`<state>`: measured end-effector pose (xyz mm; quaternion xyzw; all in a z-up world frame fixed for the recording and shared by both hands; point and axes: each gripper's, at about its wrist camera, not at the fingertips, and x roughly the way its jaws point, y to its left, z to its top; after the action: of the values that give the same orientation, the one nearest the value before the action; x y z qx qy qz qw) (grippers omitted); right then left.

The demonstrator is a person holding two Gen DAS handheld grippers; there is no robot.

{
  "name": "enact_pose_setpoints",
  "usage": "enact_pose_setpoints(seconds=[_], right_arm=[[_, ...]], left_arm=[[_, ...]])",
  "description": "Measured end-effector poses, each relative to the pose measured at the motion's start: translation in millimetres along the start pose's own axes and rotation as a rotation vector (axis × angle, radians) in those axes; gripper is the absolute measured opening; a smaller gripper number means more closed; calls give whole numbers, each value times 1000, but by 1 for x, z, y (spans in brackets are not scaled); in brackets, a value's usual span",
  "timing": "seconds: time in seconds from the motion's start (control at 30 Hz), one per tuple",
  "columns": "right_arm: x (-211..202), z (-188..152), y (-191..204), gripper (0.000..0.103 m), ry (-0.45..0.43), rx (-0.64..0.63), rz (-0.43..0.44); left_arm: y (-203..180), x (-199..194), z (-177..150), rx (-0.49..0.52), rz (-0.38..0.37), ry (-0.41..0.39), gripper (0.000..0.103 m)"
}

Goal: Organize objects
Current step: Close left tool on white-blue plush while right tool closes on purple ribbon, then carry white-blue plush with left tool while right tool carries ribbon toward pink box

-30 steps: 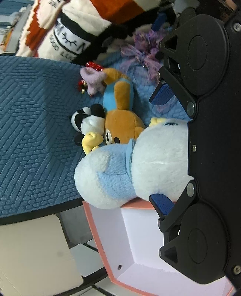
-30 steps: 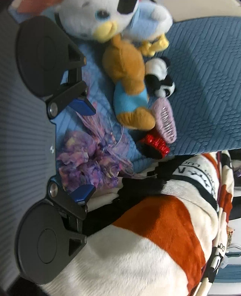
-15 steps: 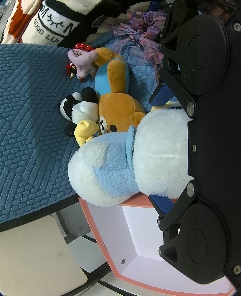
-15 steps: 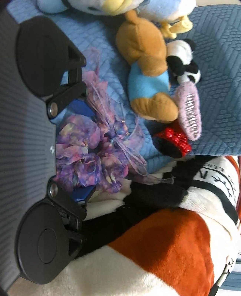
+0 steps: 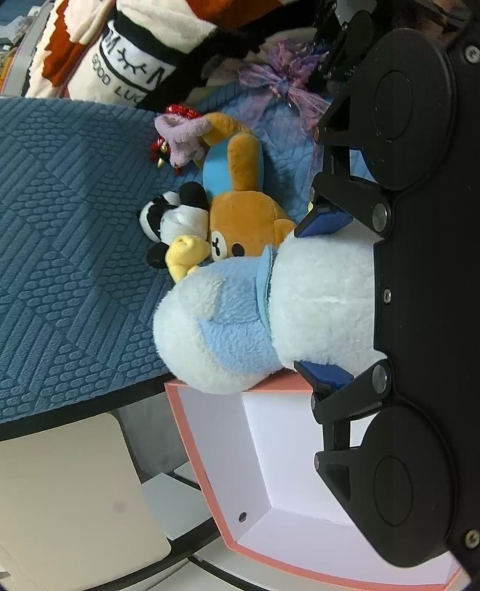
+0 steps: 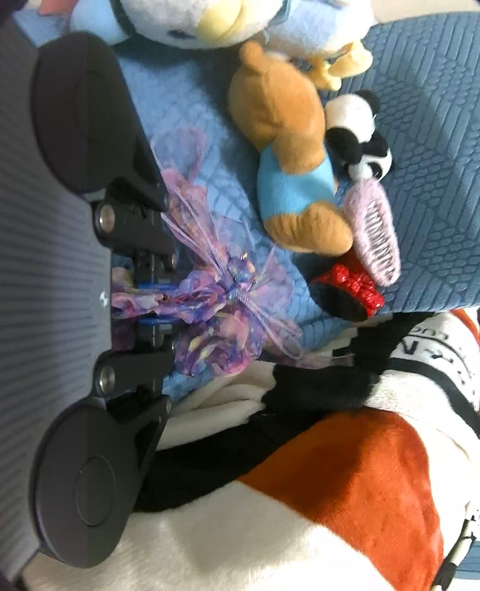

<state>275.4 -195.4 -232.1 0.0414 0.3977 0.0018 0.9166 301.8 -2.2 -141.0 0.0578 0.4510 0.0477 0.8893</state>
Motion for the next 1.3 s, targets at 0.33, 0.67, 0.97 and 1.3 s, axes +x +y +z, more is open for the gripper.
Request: enact_pose_setpoints(seconds=[0.33,0.67,0.97,1.3], right_arm=[[-52,-15,4,17,11,60,90],[-56,-35,17,17,95,49,133],[-46,-36,20,17,137,55,149],[-39,-34,17,17,147,87,165]], left_arm=[[1,-35,-25,-8,-106,53,64],[-8,-24,-53,-9,-124,91,74],[-17,5,-50,-11,-156,162,102],[-13,25,-45,-89,-130,173,89]])
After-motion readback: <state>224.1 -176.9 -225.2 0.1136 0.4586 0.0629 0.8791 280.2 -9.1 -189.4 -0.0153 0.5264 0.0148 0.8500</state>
